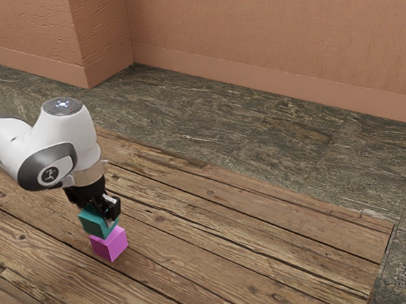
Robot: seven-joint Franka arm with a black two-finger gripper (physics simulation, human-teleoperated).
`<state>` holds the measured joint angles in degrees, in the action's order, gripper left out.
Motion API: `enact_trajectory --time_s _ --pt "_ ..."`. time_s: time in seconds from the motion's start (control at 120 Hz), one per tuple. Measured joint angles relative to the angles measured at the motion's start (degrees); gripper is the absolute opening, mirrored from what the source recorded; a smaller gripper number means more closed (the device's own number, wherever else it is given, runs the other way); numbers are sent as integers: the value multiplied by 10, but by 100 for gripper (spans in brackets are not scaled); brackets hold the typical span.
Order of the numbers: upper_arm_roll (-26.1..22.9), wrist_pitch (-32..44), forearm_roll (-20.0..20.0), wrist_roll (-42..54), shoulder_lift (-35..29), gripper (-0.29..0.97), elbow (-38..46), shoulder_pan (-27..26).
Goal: Pick up the blue block with one arm, and put the blue block on the pink block with one arm
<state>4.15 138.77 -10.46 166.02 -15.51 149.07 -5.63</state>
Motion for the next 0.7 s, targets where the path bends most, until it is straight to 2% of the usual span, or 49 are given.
enact_trajectory --time_s 0.55,0.7 --pt "10 13 -5 0 14 39 -8 0" --pt "11 13 -9 0 14 53 -8 0"
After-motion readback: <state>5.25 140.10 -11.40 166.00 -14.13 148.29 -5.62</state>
